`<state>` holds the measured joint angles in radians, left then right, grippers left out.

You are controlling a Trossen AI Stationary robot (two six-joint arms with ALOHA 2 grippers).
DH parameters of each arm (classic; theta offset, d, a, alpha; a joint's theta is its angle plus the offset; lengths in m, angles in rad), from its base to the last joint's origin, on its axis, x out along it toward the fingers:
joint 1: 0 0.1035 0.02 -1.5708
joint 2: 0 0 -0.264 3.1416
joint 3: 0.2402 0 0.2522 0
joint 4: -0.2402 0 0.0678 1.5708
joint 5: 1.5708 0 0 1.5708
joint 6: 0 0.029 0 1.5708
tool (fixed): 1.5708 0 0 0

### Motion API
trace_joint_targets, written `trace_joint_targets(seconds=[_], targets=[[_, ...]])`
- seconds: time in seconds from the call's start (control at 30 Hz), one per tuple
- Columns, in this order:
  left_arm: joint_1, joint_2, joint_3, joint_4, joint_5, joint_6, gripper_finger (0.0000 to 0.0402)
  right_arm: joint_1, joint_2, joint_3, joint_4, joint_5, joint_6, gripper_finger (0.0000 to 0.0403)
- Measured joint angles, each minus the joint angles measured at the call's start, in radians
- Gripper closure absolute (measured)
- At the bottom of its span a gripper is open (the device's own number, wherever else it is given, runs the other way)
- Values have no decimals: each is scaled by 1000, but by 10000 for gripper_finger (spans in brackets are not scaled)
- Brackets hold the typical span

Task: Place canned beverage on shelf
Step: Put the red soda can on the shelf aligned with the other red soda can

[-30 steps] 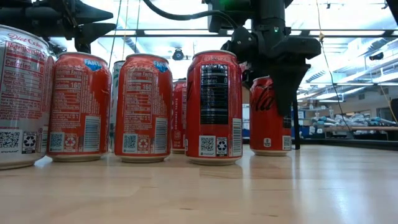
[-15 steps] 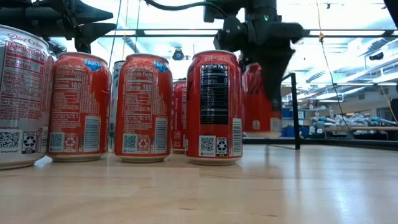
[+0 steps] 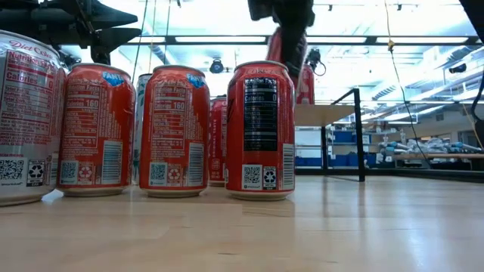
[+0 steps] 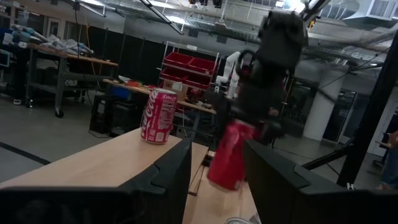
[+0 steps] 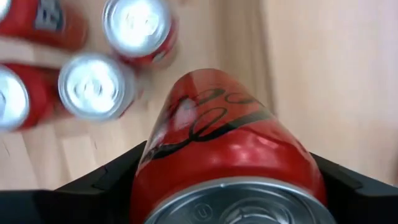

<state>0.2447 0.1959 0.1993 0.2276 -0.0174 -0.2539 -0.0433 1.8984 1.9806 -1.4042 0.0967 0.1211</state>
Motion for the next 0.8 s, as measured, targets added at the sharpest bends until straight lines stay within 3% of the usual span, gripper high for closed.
trace_joint_targets(seconds=[0.23,0.53,0.67,0.8], targets=[[0,0,0,8,0,0,246,-85,0,96,36,45,25,82],[0,0,0,20,0,8,246,-186,5,152,98,4,33,82],[0,0,0,42,-1,12,246,-217,57,207,96,-13,1,82],[0,0,0,48,-1,14,246,-236,147,353,25,-3,-39,83]])
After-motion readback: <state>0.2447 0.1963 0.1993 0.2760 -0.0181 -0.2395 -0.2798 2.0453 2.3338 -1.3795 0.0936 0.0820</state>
